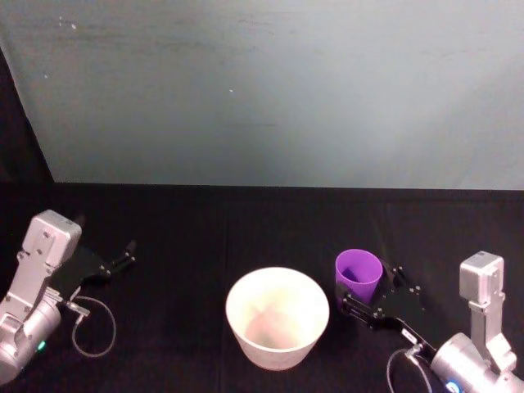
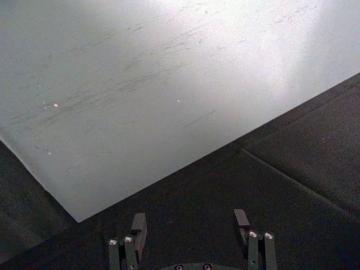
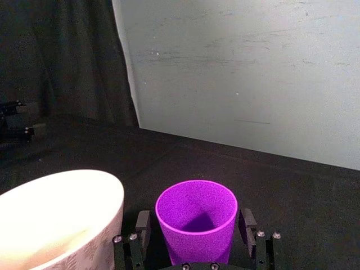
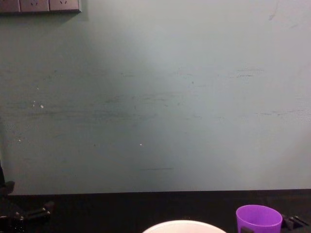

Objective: Pick up the cup and pour the mung beans from the cup into the bowl.

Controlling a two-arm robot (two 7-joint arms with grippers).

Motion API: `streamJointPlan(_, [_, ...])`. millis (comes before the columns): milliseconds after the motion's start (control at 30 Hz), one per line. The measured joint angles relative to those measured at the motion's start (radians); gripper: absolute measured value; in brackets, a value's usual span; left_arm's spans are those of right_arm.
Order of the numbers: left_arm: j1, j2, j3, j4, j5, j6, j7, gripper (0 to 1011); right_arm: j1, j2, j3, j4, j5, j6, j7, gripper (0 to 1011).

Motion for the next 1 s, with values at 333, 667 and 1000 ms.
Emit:
streamJointPlan(333, [0.000, 0.000, 0.000, 0.000, 0.000, 0.000, 0.000, 1003, 0.037, -0.025, 0.001, 0.036, -0.039, 0.021, 0.009, 1002])
streamJointPlan(667, [0.000, 0.000, 0.000, 0.000, 0.000, 0.000, 0.000, 1003, 0.053, -0.044, 0.011, 0.053, -0.076, 0.030, 0.010, 1002])
streamJointPlan(1000, [0.000, 0.000, 0.000, 0.000, 0.000, 0.000, 0.000, 1003, 0.055, -0.056, 0.028, 0.050, -0.106, 0.039, 0.009, 1002])
